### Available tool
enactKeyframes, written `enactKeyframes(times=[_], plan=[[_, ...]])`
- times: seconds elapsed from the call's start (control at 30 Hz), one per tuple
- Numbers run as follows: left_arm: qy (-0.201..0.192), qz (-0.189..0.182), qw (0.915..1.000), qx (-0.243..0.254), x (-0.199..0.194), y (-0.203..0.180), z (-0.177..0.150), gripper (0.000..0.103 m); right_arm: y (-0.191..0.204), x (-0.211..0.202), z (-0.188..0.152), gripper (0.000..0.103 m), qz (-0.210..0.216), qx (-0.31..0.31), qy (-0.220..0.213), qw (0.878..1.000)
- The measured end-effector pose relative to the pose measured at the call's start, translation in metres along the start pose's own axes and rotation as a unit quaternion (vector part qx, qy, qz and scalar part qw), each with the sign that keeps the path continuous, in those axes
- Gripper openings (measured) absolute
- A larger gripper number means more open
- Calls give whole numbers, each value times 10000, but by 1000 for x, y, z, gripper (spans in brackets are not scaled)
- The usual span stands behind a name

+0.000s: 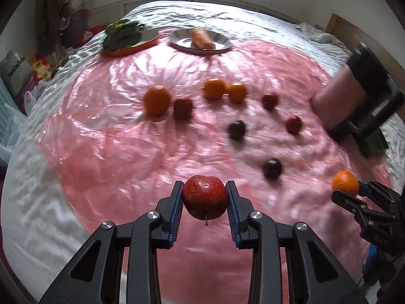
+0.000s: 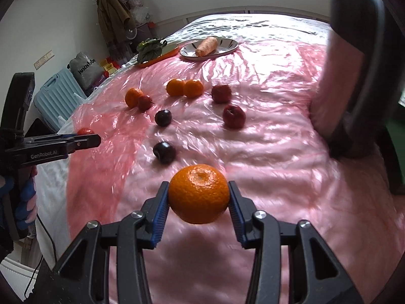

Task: Organize fruits
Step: 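Carry the apple and orange over the green tray with both tools, then open the left tool over the tray while the right tool releases the orange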

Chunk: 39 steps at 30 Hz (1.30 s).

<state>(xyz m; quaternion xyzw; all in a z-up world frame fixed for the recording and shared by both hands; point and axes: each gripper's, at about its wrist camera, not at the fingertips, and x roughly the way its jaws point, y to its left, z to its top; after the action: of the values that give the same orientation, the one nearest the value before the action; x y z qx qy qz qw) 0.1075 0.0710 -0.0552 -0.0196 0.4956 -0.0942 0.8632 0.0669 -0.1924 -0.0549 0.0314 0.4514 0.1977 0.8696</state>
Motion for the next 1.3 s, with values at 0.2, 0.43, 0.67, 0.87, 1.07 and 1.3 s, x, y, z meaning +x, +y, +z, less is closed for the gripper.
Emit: enactKeyframes(times=[0.2, 0.43, 0.67, 0.87, 1.07, 1.3], plan=[[20, -745, 9958, 531, -18, -78, -5, 28, -48, -53, -20, 53, -367, 293, -218, 9987], [14, -1499, 9772, 1504, -26, -208, 2, 28, -130, -110, -27, 53, -1067, 694, -558, 9903], [-32, -1818, 9541, 2380, -5, -339, 26, 28, -240, -138, -7, 53, -1826, 1050, -803, 9743], [8, -1722, 9546, 2431, 44, -430, 67, 28, -335, -136, 23, 53, -2358, 1325, -929, 9582], [126, -1372, 9638, 2284, 105, -469, 95, 28, -402, -110, 35, 53, -2609, 1575, -775, 9493], [349, -1114, 9682, 2214, 155, -483, 99, 28, -444, -79, 31, 53, -2750, 1765, -486, 9439]])
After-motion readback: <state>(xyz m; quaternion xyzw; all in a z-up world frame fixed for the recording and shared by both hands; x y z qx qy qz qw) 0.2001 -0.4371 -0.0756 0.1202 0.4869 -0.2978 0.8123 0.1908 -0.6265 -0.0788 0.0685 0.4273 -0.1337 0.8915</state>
